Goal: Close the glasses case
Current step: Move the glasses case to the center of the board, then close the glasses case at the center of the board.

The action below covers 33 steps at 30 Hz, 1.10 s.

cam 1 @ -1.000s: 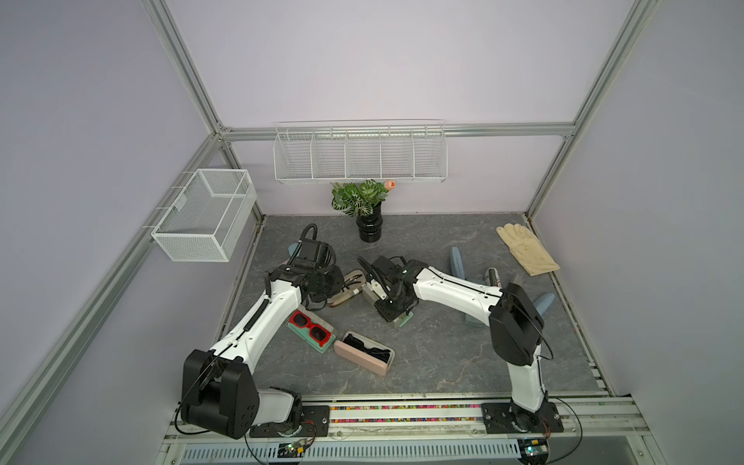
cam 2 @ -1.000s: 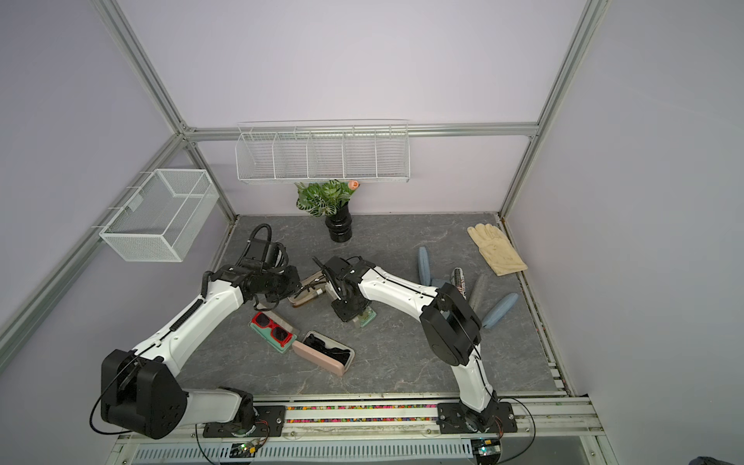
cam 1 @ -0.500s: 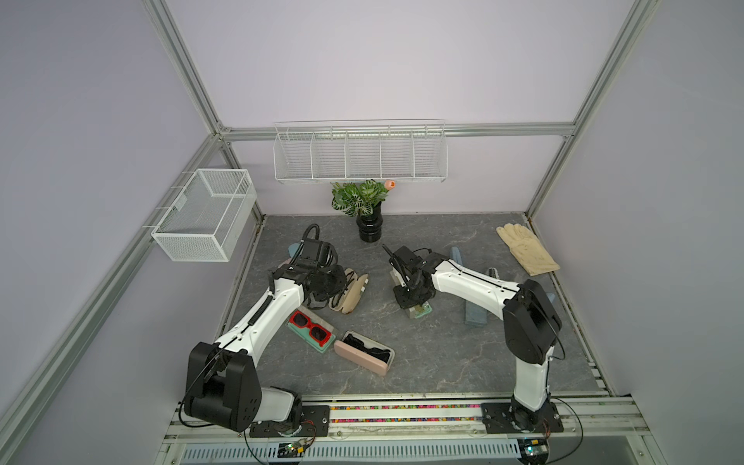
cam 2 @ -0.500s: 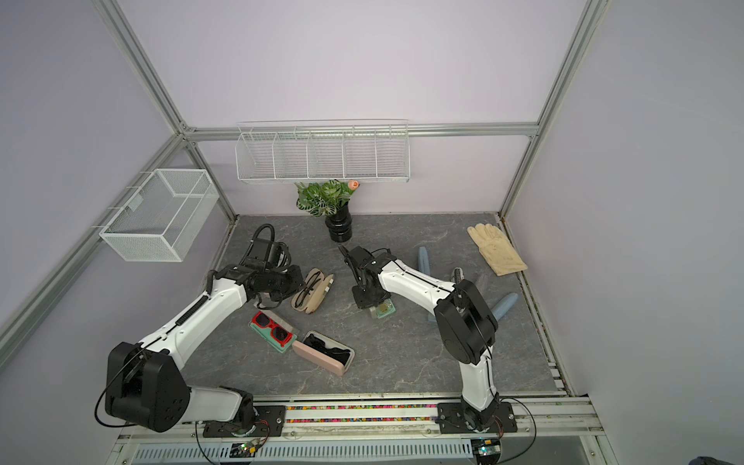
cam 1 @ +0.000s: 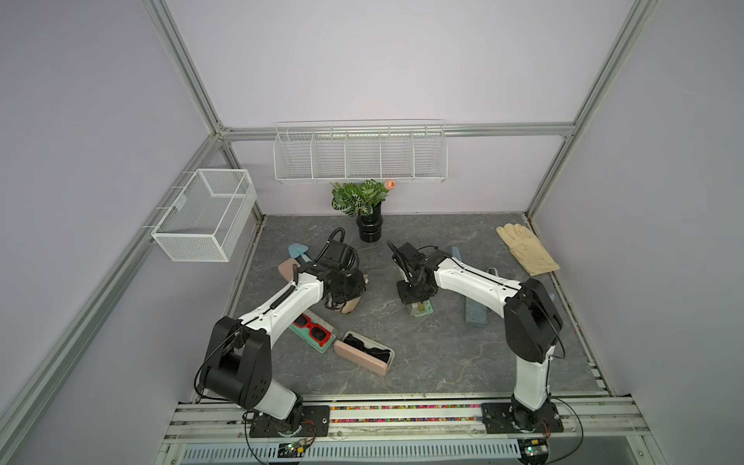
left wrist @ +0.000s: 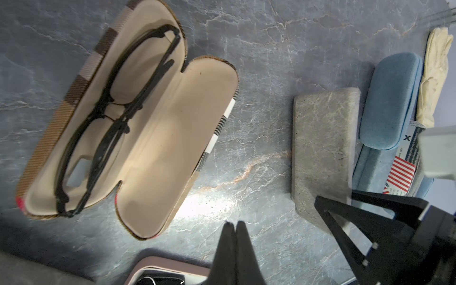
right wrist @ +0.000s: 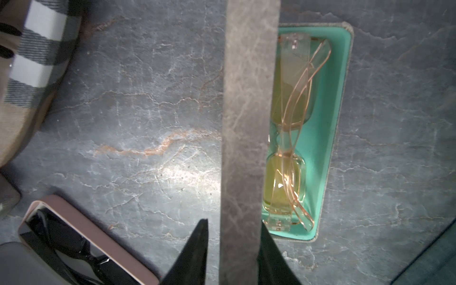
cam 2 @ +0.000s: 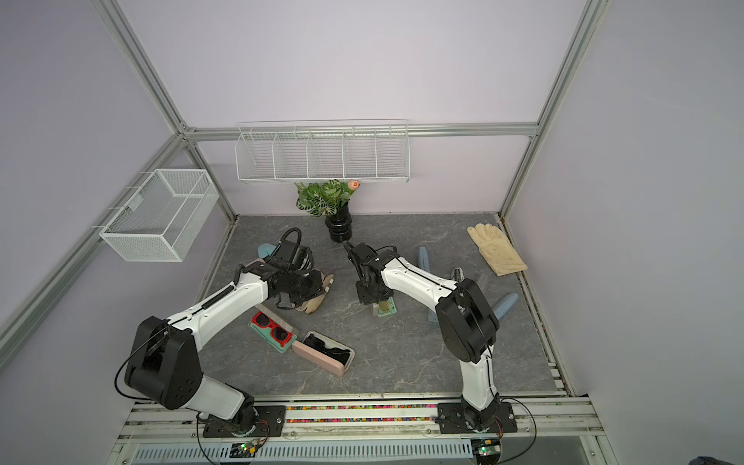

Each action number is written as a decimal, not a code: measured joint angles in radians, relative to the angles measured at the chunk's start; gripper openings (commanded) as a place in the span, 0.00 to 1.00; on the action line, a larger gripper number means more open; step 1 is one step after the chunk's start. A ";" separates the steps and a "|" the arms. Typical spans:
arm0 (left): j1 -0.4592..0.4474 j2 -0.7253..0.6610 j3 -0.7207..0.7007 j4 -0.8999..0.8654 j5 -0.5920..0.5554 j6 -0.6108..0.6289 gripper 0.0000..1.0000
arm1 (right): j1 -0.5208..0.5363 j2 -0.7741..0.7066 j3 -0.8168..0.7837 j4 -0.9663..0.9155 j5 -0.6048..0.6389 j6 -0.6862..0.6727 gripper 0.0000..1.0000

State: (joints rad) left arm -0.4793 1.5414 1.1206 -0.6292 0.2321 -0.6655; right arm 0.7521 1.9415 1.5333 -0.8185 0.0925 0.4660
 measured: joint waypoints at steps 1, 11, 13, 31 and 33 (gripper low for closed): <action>-0.008 0.010 0.011 0.003 0.000 -0.001 0.00 | 0.000 0.000 0.000 -0.002 0.002 0.000 0.44; -0.105 0.126 0.134 0.006 -0.015 -0.012 0.00 | -0.018 -0.118 -0.028 -0.024 0.045 -0.018 0.42; -0.132 0.159 0.173 0.005 -0.023 -0.014 0.00 | -0.042 -0.181 -0.060 -0.019 0.051 -0.034 0.25; -0.247 0.357 0.343 -0.015 -0.042 -0.037 0.00 | -0.281 -0.108 -0.206 0.072 -0.090 -0.123 0.09; -0.254 0.374 0.366 -0.021 -0.045 -0.037 0.00 | -0.286 -0.078 -0.211 0.092 -0.114 -0.125 0.09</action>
State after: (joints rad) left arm -0.7338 1.9156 1.4864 -0.6502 0.1875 -0.7029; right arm 0.4660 1.8633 1.3224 -0.7261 -0.0219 0.3408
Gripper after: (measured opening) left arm 0.040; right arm 0.086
